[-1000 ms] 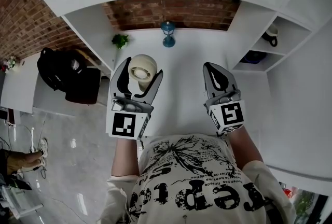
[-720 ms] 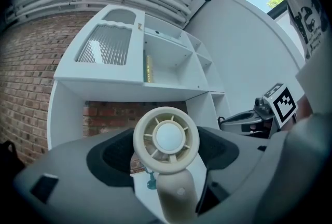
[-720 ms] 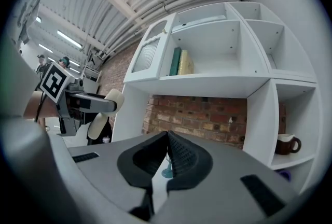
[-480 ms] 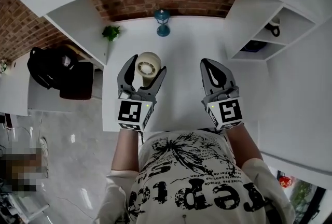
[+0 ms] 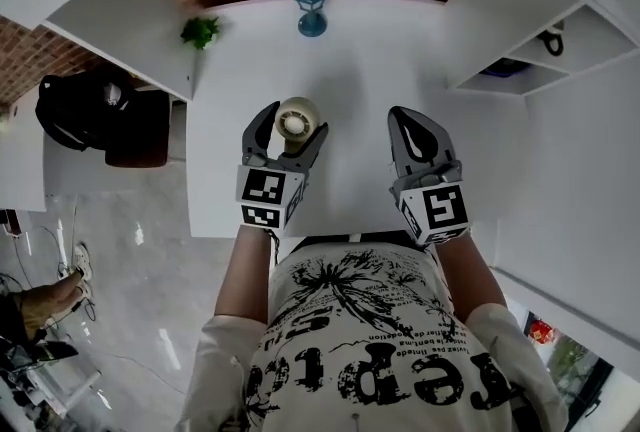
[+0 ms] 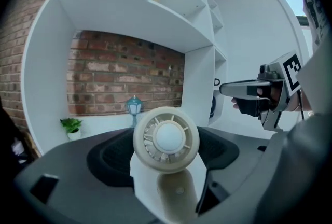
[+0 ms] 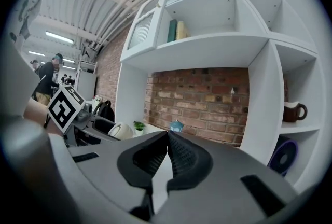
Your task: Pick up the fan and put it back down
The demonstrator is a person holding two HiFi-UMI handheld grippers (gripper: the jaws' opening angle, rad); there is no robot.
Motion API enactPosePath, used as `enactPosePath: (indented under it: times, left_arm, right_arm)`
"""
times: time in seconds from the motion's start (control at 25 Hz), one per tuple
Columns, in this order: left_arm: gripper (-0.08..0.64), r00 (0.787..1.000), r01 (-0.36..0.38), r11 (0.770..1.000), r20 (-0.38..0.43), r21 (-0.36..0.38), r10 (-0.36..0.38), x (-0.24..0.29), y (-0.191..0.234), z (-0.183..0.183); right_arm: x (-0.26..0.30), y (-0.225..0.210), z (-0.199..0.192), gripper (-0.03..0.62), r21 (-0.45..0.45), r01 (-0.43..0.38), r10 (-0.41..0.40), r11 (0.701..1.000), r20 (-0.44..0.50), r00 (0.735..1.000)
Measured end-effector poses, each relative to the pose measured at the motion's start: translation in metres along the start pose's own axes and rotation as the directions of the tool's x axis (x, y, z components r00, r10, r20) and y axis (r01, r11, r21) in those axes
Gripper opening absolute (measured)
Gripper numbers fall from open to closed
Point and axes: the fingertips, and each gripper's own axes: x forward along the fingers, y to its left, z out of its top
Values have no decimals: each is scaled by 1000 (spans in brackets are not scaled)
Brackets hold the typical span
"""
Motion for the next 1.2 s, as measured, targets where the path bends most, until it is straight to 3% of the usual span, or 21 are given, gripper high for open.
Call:
enactPosePath:
  times: [0.24, 0.64, 0.92, 1.12, 1.2]
  left_arm:
    - [372, 988, 12, 999, -154, -46, -19, 33, -8, -63]
    - [373, 951, 23, 993, -303, -119, -58, 67, -18, -122]
    - [373, 899, 25, 992, -431, -123, -76, 79, -21, -154]
    - [373, 873, -5, 986, -481, -166, -76, 84, -20, -172]
    - [373, 872, -10, 986, -484, -165, -72, 86, -21, -174]
  right_arm:
    - [8, -7, -41, 15, 36, 16, -13, 999, -69, 997]
    - [12, -18, -77, 15, 112, 17, -12, 994, -53, 999]
    - [7, -17, -79, 15, 110, 9, -5, 994, -39, 999]
    - [5, -19, -80, 15, 111, 14, -9, 994, -43, 999]
    - [3, -22, -81, 15, 142, 18, -12, 990, -37, 999]
